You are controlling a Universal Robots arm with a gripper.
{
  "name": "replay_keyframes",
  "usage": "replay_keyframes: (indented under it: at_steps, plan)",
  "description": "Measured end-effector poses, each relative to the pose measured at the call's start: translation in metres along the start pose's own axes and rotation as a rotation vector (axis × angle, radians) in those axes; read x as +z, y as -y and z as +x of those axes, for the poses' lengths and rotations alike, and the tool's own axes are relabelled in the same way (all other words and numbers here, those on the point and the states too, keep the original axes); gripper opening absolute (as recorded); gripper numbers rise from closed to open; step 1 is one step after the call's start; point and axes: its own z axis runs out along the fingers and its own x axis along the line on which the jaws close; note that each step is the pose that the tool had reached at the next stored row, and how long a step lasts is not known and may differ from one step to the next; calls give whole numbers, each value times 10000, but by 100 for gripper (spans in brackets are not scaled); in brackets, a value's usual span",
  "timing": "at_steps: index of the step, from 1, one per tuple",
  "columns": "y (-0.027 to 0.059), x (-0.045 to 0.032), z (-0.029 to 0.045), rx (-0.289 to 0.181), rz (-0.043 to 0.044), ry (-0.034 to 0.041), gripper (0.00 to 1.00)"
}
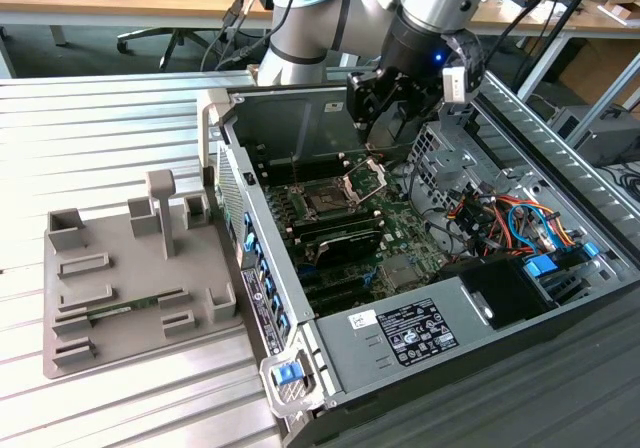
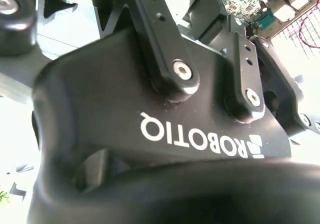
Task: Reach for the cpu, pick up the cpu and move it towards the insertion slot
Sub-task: 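Pick up the cpu and move it towards the insertion slot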
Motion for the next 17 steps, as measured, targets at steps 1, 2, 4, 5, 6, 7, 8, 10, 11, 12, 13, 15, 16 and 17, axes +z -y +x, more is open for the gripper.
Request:
replay_keyframes:
  at_steps: [1,2,4,5,6,7,8,10,11,12,13,15,16,17]
  plan:
    - [-3,4,0,0,0,0,55]
    - [-5,8,0,0,0,0,55]
    - [-10,15,0,1,0,0,55]
    - [-13,20,0,0,0,0,55]
    - [-16,24,0,0,0,0,55]
    - [-19,30,0,0,-1,0,55]
    - [-23,35,0,0,0,0,55]
    - [-31,50,0,0,1,0,55]
    - [-35,55,0,0,0,0,55]
    - [-38,61,0,1,-1,0,55]
    - [-40,63,0,1,0,0,55]
    - [-46,73,0,0,0,0,55]
    - [-51,81,0,0,0,0,55]
    - [-54,87,0,0,0,0,55]
